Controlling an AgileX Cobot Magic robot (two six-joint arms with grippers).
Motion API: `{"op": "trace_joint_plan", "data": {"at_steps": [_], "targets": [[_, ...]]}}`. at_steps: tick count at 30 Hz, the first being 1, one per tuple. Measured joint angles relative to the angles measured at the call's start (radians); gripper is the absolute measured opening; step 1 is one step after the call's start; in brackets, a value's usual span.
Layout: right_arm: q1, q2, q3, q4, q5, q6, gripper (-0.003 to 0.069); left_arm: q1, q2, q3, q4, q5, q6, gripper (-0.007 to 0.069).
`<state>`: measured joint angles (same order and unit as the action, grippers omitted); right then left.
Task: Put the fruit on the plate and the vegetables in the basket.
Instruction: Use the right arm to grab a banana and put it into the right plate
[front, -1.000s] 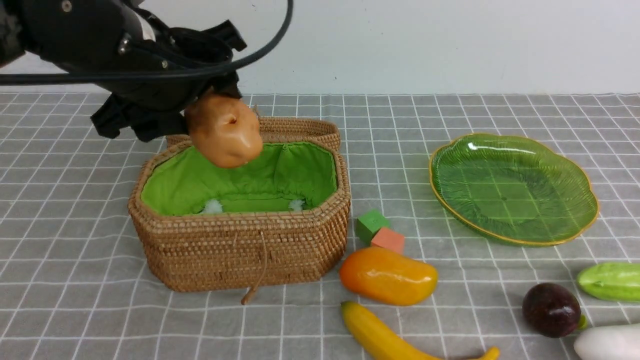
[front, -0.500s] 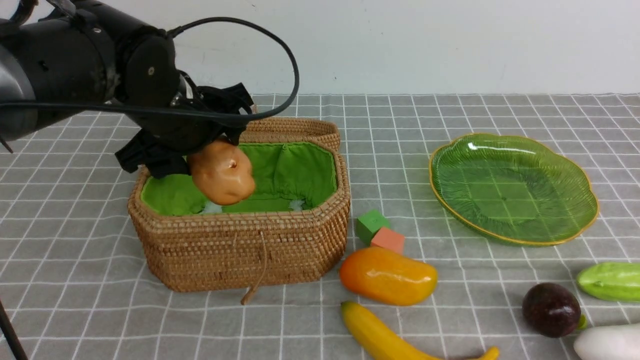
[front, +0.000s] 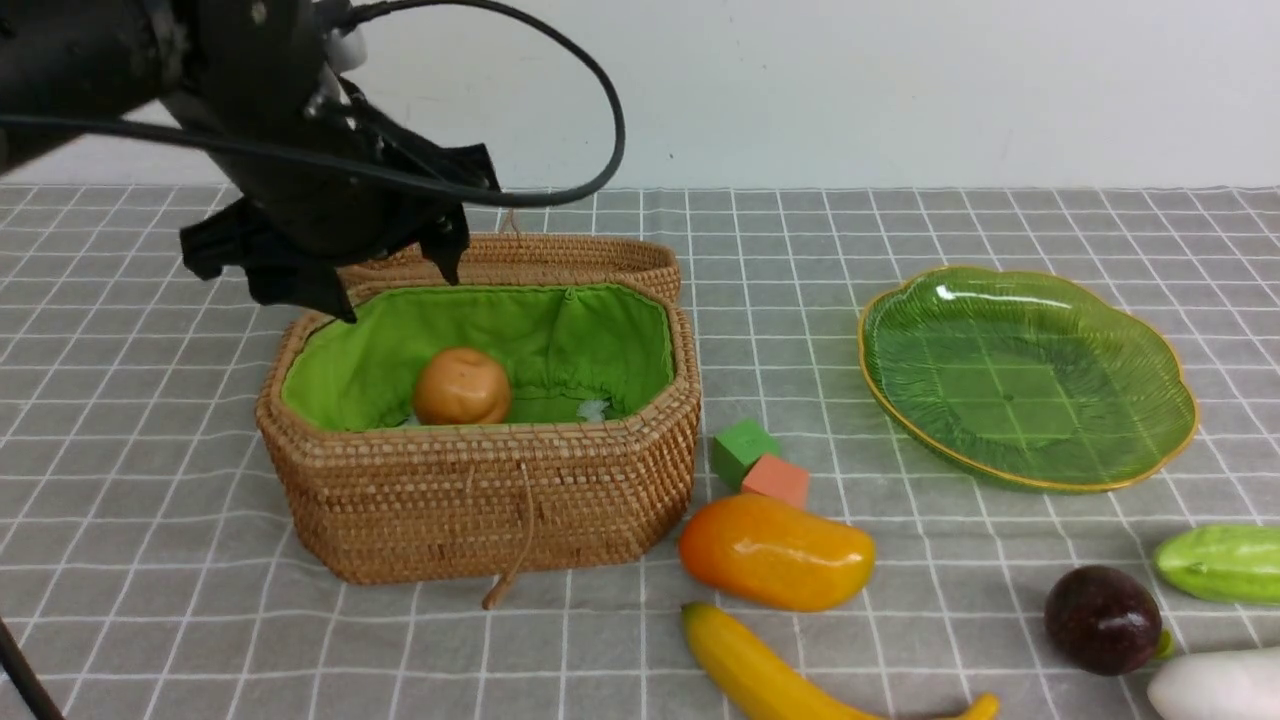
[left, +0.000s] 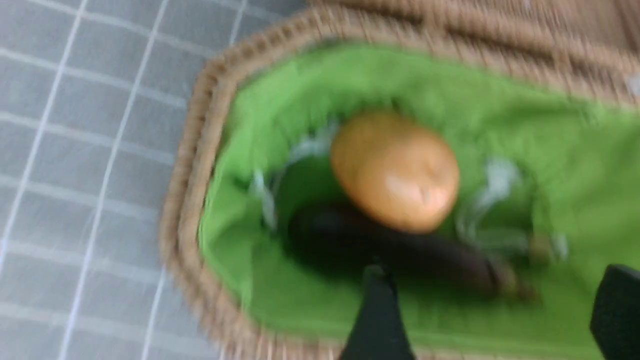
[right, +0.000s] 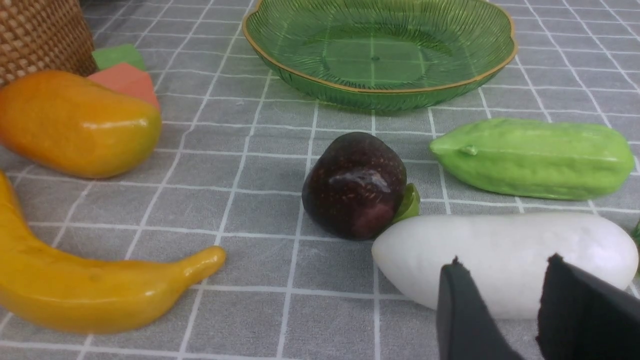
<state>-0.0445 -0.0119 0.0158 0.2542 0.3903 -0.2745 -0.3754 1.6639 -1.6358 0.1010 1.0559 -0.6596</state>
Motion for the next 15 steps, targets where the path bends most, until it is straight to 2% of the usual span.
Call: {"op": "trace_joint_plan", "data": {"at_steps": [2,3,6,7,9,12,13,14,15], "targets": [[0.000,0.000,0.000,0.000,0.000,0.000,0.0242,0.000,-0.017,-0.035,-0.053,0.054,0.061,0.0471],[0.000,0.000,0.000,0.000,0.000,0.001,0.0242,0.000,-0.043,-0.081,-0.116,0.125,0.126,0.0426],[0.000,0.000,0.000,0.000,0.000,0.001,0.0242,0.000,-0.108,-0.118,-0.198,0.177,0.214,0.0330],[0.000,0.000,0.000,0.000,0.000,0.001,0.0242,0.000,-0.150,-0.120,-0.216,0.178,0.237,0.0275],[0.000,0.000,0.000,0.000,0.000,0.001,0.0242,0.000,-0.189,-0.117,-0.220,0.178,0.248,0.0235],[0.000,0.000,0.000,0.000,0.000,0.001,0.0242,0.000,-0.316,-0.089,-0.220,0.179,0.260,0.0092],[0.000,0.000,0.000,0.000,0.000,0.001,0.0242,0.000,-0.324,-0.087,-0.220,0.179,0.260,0.0085],[0.000,0.000,0.000,0.000,0.000,0.001,0.0242,0.000,-0.396,-0.053,-0.220,0.179,0.260,0.0029],[0.000,0.000,0.000,0.000,0.000,0.001,0.0242,0.000,-0.396,-0.053,-0.220,0.179,0.260,0.0024]]}}
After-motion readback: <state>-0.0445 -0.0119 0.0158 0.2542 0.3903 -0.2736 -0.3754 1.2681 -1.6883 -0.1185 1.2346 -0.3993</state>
